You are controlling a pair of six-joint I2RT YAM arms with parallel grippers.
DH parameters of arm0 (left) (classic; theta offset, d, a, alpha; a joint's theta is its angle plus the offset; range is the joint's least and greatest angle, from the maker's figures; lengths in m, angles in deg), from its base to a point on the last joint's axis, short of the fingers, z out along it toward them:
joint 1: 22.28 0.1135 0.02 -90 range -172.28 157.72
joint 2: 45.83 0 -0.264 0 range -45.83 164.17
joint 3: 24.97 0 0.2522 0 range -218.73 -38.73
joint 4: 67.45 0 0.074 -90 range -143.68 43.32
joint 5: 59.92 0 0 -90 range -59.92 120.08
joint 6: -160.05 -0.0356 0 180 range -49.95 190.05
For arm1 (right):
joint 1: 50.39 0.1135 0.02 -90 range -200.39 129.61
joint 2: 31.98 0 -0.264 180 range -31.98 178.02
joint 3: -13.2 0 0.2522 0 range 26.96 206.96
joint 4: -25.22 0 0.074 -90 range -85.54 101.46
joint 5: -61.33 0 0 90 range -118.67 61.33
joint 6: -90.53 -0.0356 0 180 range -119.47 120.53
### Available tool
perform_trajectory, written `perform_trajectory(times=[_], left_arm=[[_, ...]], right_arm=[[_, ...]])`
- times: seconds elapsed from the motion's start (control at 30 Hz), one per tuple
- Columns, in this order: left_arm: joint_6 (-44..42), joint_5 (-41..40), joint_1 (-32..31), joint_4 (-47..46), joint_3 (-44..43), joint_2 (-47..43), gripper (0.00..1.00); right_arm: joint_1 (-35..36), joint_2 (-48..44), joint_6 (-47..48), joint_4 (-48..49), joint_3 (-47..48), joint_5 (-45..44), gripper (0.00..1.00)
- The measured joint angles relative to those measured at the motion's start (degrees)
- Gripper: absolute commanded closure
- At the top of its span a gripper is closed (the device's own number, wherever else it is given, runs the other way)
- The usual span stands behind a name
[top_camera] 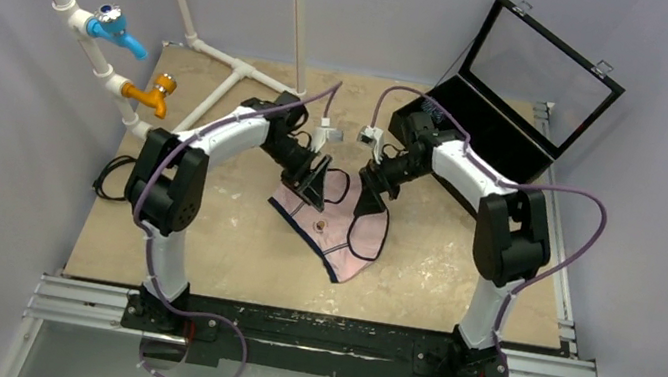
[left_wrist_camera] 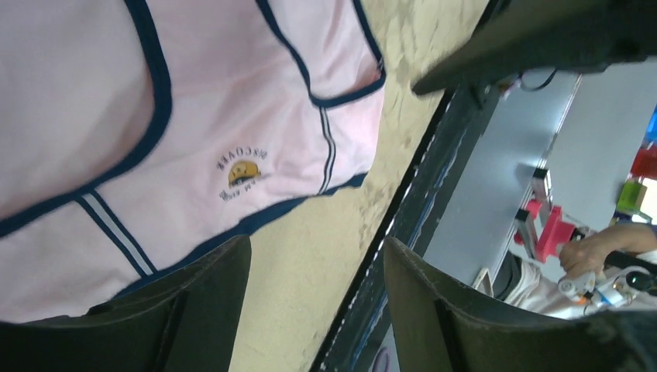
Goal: Roll the underwear
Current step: Flatten out the underwear at the center of the board.
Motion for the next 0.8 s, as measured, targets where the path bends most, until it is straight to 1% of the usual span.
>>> perform_trajectory(times=[0.2, 0.37, 0.53, 0.67, 0.8], left_arm=[[9.4, 3.3, 4.0, -9.3, -2.6, 0.6, 0.37], [15.9, 5.9, 6.3, -14.8, -7.4, 8.1, 0.37], [22.2, 10.5, 6.2, -19.8, -7.8, 13.3, 0.37], [27.8, 14.5, 5.6, -25.1, -7.6, 13.9, 0.37], [34.3, 18.0, 4.8, -31.8, -7.6, 14.3, 0.37]], right_arm=[[0.0, -5.5, 3.5, -1.1, -2.0, 5.7, 0.17], [0.5, -5.7, 6.5, -2.9, -7.3, 8.2, 0.17], [4.3, -5.9, 8.2, -3.5, -12.2, 7.9, 0.18], [8.5, -7.1, 8.8, -3.0, -15.5, 6.4, 0.20], [10.6, -10.0, 7.4, 1.2, -20.2, 5.3, 0.21]])
